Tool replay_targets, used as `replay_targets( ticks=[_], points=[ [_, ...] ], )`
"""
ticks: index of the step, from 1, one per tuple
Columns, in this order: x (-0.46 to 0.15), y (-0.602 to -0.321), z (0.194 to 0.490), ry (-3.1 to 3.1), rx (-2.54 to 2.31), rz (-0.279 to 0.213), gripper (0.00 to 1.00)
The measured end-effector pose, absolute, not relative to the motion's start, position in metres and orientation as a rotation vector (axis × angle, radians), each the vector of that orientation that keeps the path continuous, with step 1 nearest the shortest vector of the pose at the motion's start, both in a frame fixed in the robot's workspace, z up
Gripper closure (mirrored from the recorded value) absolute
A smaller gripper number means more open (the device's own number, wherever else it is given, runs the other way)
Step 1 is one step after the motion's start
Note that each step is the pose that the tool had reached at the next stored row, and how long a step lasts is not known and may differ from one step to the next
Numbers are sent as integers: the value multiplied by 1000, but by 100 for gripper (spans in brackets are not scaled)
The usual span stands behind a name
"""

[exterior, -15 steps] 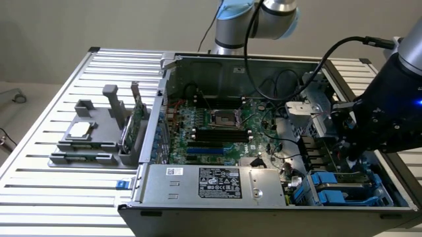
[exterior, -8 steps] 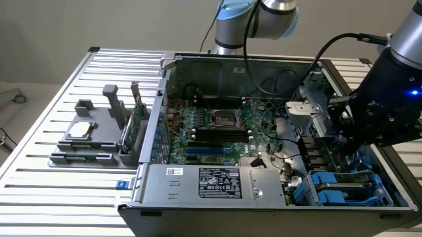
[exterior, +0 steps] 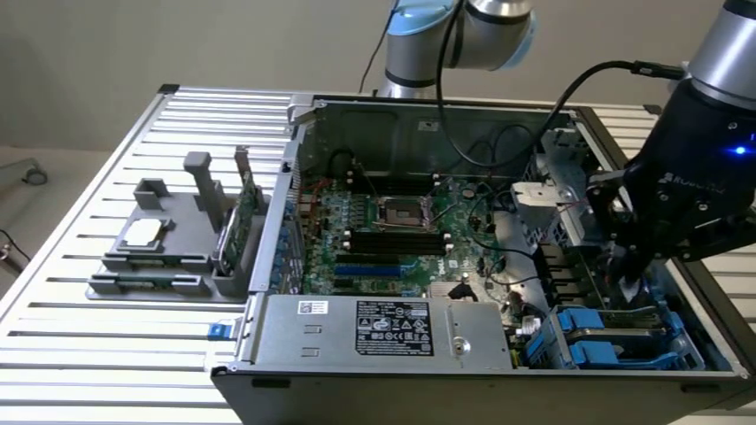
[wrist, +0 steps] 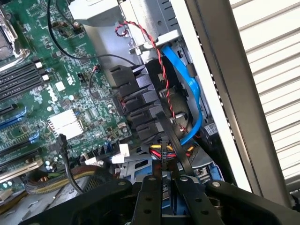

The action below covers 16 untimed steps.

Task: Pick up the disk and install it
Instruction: 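Insert the first disk wire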

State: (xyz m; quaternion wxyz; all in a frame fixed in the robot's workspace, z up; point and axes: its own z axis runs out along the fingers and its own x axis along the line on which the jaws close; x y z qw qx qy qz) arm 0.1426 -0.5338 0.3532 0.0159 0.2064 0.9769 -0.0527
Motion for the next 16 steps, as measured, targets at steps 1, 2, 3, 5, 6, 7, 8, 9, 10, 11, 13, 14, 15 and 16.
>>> replay_targets(
  ticks=[1, 2, 3, 5, 6, 7, 8, 9, 10, 11, 13, 14, 15, 16],
  points=[
    [143, -532, 355, 3037, 642, -172, 83],
    [143, -530, 357, 3036, 641, -178, 83],
    [143, -529, 359, 3035, 641, -184, 83],
    [143, -526, 362, 3033, 641, -194, 83],
    [143, -525, 364, 3032, 641, -199, 83],
    [143, -525, 365, 3031, 641, -204, 83],
    [143, -524, 366, 3029, 641, -209, 83],
    [143, -524, 367, 3028, 641, -215, 83],
    [143, -524, 368, 3026, 642, -223, 83],
    [143, -524, 369, 3024, 643, -232, 83],
    [143, -524, 369, 3018, 647, -260, 83],
    [143, -524, 369, 3013, 649, -277, 83],
    [143, -524, 369, 3009, 652, -295, 83],
    [143, -524, 369, 3003, 655, -314, 83]
  ],
)
